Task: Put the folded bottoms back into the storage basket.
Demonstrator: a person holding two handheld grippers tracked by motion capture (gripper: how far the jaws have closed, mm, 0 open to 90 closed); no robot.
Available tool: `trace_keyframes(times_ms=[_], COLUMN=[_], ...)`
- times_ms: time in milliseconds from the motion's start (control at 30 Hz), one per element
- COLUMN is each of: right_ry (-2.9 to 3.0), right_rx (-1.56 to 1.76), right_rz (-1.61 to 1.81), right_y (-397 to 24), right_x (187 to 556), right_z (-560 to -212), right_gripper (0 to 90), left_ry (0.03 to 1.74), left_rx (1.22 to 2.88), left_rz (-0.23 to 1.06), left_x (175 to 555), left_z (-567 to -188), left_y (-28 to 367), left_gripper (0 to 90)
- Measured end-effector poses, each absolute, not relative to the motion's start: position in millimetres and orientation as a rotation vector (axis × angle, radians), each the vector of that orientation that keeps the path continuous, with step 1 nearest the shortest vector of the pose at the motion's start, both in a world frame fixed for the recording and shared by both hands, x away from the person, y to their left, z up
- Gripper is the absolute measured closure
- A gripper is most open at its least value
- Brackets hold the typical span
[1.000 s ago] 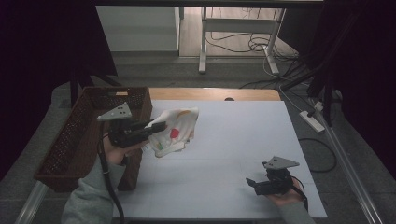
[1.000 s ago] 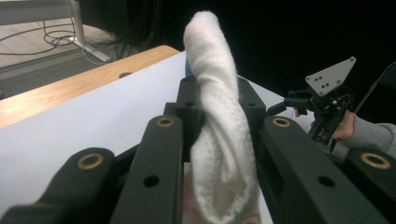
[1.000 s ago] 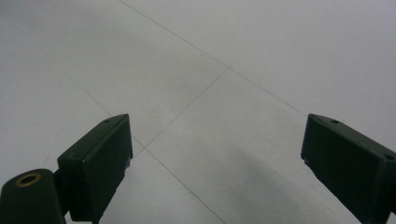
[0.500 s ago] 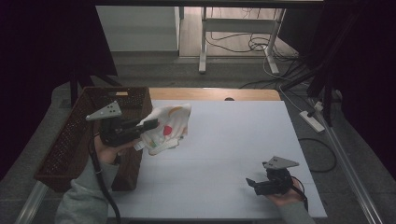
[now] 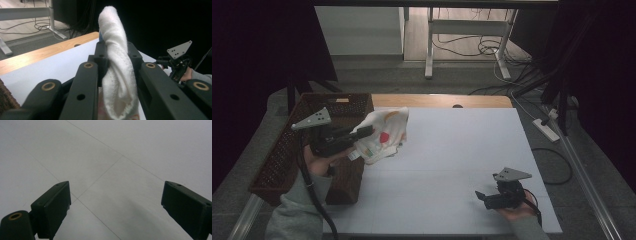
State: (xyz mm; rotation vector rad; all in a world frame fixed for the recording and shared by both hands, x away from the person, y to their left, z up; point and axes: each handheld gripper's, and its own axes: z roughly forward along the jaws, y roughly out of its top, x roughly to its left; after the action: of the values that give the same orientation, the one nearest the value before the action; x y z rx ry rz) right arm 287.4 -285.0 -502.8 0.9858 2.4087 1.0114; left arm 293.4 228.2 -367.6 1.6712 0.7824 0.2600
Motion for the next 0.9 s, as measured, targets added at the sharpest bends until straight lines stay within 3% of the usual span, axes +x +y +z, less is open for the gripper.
trace_keyframes(times_ms=[900], right_ry=[2.407], right_rx=[0.997], right_rz=[1.011], right_y=[-285.4], right_x=[287.5], right_z=[-503.0], right_gripper=[9.4], left_ry=[0.832], left_rx=[1.625], left_rz=[0.307], left_x=[281.2], left_z=[-366.5], left_y=[259.7], left_gripper=[75.9])
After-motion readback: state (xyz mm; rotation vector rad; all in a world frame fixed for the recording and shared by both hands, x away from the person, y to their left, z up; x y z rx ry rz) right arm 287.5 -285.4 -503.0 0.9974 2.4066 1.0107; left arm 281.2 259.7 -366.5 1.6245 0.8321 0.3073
